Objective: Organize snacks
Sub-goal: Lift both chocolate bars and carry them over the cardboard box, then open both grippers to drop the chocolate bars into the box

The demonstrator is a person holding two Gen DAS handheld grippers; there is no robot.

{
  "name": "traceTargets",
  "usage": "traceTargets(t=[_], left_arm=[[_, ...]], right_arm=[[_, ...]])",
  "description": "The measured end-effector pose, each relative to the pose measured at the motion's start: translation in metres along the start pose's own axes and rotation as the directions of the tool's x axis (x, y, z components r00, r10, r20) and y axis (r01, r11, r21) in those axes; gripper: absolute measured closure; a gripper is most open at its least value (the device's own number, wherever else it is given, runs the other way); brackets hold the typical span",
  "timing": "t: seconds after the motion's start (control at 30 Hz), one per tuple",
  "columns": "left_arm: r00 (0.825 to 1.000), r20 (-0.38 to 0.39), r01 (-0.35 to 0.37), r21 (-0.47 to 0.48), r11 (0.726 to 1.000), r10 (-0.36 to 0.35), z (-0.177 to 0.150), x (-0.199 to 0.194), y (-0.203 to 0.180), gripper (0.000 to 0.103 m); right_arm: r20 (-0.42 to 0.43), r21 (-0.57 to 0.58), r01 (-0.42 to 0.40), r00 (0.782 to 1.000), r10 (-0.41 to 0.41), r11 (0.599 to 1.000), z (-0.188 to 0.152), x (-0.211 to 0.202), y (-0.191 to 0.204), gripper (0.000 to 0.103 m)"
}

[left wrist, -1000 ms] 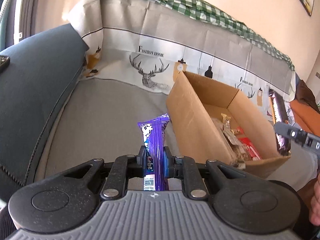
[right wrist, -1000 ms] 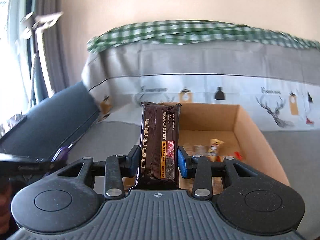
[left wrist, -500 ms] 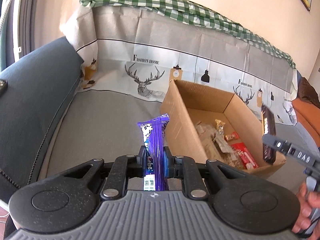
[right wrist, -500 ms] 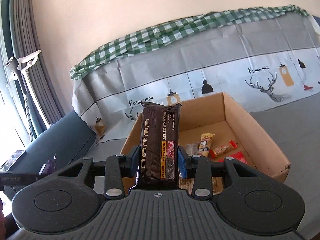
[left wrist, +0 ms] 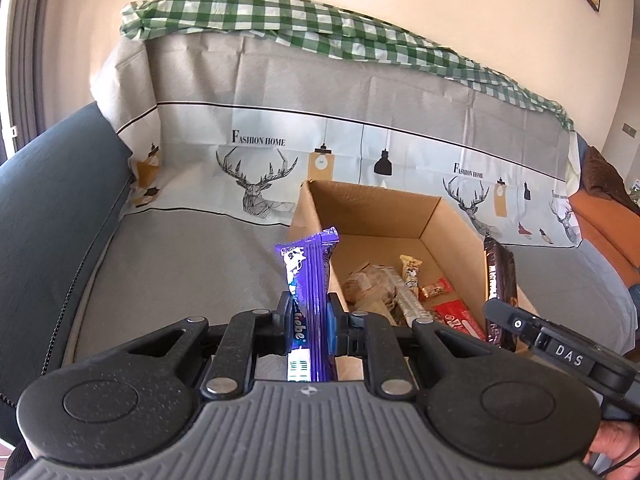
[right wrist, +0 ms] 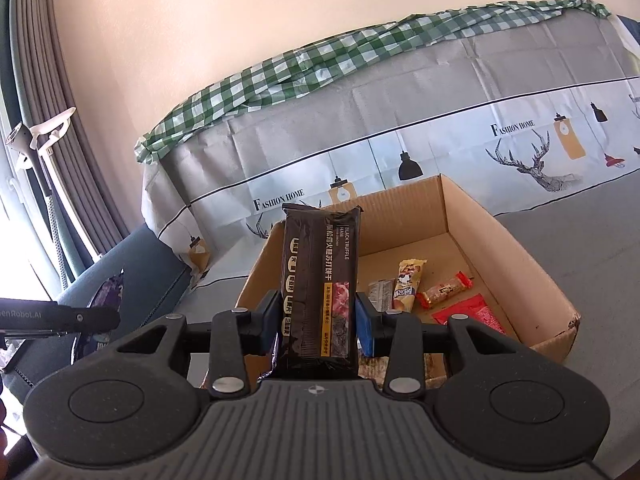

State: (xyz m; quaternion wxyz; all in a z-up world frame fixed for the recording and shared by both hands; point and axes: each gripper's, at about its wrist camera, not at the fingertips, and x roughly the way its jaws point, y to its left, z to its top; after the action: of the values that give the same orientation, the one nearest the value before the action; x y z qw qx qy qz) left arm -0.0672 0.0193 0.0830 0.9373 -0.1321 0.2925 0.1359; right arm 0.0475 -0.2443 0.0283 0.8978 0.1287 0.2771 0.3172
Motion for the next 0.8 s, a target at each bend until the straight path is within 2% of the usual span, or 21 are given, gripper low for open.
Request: traceTargets(t=[0.2,0.47,0.8], left_arm=[[1.0,-0.001,0.008,0.008,1.0,-0.008,0.003,0.004,-0.009,0.086],[0.999,-0.007,0.037,0.028,0.999,-0.037,0.007,0.012,-0.022,0.086],[0.995,-0.002,0.098,0.088,0.991,-0.098,0.029,0.036,-0.062,0.086]], right_arm=[[0.016,0.01,0.026,1.0,-0.027,1.0,-0.001,-0.001,0.001,0.062],[0.091,0.047,0.141,0.985,-0.144,0.989,-0.003,-0.006,0.001,0.062],[0.089,0.082,0.188,0.977,-0.196,0.979,-0.002,0.001,-0.005,0.062]])
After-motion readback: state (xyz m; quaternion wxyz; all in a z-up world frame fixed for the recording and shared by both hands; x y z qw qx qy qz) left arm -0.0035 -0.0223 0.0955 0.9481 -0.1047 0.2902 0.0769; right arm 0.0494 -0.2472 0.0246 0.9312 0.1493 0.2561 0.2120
